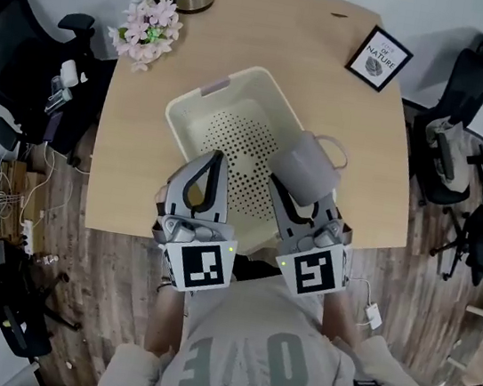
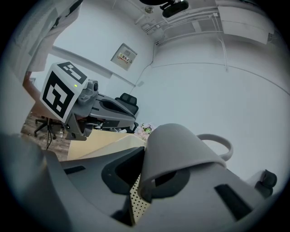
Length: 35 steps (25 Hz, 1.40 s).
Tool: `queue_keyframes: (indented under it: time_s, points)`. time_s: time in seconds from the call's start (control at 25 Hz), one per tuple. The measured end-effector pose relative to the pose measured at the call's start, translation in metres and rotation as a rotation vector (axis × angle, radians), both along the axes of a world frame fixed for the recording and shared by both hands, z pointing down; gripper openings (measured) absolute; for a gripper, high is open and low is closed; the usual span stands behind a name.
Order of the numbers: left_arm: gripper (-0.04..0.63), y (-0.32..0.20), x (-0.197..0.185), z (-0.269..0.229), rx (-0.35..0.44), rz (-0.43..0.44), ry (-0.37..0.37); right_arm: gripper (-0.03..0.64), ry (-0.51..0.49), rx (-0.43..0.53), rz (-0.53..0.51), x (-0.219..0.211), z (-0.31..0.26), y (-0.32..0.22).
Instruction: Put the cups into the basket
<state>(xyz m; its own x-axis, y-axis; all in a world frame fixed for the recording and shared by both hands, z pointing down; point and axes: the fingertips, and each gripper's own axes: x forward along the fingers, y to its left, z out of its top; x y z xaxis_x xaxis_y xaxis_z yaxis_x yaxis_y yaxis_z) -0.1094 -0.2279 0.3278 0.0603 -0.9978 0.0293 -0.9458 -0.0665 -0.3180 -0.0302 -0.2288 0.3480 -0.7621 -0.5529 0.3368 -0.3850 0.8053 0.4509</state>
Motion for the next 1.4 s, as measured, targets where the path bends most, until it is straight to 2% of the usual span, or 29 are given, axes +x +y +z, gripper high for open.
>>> queue_keyframes:
  time_s: [0.16,0.32,0.68,0.84,1.04,1.16,1.28,1.4]
  points:
    - [0.008,-0.013,0.001,0.004,-0.016,0.001,-0.013,0.034,-0.016,0.000,0.002,-0.001,0.007,-0.018]
    - [0.008,-0.016,-0.005,0.000,-0.051,-0.008,-0.066,0.034,-0.063,-0.001,0.012,-0.002,0.004,-0.026]
    - [0.008,-0.027,-0.015,-0.015,-0.022,-0.011,-0.087,0.034,-0.035,-0.007,-0.018,-0.012,0.003,-0.035]
    - [0.008,-0.042,-0.021,-0.023,-0.016,0.007,-0.095,0.034,0.053,-0.008,-0.025,-0.018,0.007,-0.045]
    - [0.008,-0.053,-0.024,-0.027,-0.010,0.018,-0.090,0.034,0.193,-0.035,-0.089,-0.022,0.017,-0.045]
    - [0.008,-0.057,-0.027,-0.020,-0.017,0.023,-0.095,0.034,0.227,-0.056,-0.108,-0.027,0.027,-0.047]
    - [0.008,-0.055,-0.029,-0.011,-0.047,0.013,-0.063,0.034,0.259,-0.065,-0.137,-0.028,0.037,-0.043]
    - [0.008,-0.054,-0.029,-0.008,-0.050,0.004,-0.083,0.034,0.308,-0.045,-0.171,-0.030,0.043,-0.046]
